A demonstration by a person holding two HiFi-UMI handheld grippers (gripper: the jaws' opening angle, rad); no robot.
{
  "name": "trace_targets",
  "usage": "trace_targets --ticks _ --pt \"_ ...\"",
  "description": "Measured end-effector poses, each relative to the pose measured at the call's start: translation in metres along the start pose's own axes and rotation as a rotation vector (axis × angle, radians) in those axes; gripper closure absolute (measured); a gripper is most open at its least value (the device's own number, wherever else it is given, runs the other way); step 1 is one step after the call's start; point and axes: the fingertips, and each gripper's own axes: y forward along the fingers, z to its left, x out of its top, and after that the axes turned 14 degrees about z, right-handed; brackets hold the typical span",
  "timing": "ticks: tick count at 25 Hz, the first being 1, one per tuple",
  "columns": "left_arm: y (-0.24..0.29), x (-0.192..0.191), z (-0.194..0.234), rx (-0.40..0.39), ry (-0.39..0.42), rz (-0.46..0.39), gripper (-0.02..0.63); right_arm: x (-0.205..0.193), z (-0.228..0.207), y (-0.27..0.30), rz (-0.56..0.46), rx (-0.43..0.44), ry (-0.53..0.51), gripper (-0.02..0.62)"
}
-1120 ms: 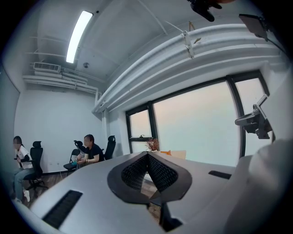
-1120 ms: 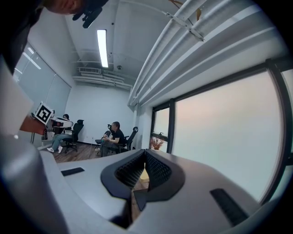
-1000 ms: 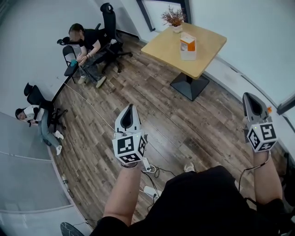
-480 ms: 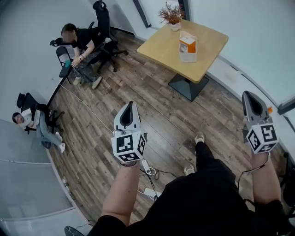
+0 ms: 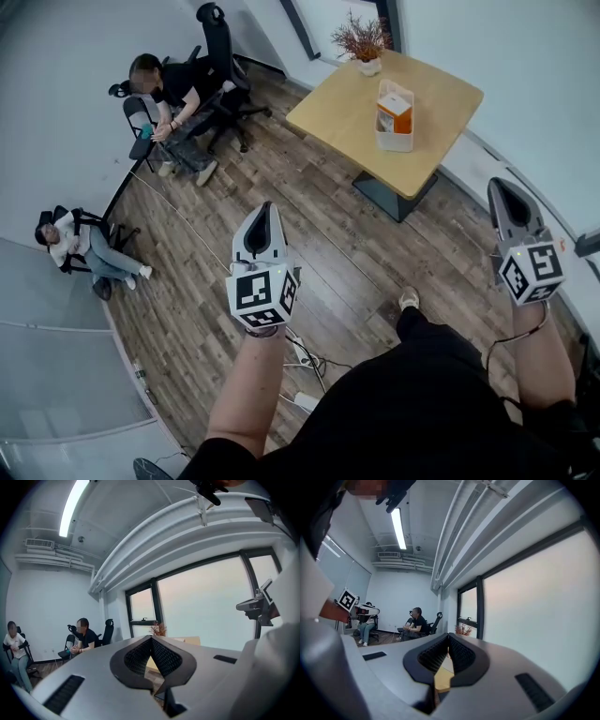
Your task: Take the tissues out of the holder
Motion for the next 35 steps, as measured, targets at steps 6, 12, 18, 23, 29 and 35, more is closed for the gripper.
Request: trace_targets --ticks 6,12,18,23,29,35 --pt "0.037 0.020 0.005 0.041 0.001 0.021 0.601 0.020 -0.024 0.051 0.011 0.059 -0.004 0.589" --pt "0.068 0.034 0.006 0.079 -0.010 0.029 0.601 0.029 -0.047 0.096 0.012 0.101 -0.011 0.589" --pt "0.100 0.038 0.015 0.093 -0.006 0.043 0.601 0.030 -0.056 0.138 0.027 0.122 -0.010 0.589" --pt "0.137 0.043 0.036 0.095 -0.020 0.034 0.601 0.028 -0.054 0.179 0.070 0.130 -0.020 0.589" --pt "0.207 0.048 0.050 0.034 -0.029 0.043 0.601 0.047 -0.053 0.232 0.103 0.087 -0.050 0.589" --pt "0.276 0.079 0.065 -0.044 0.018 0.018 0.601 0.050 -0.055 0.279 0.147 0.040 -0.026 0.589"
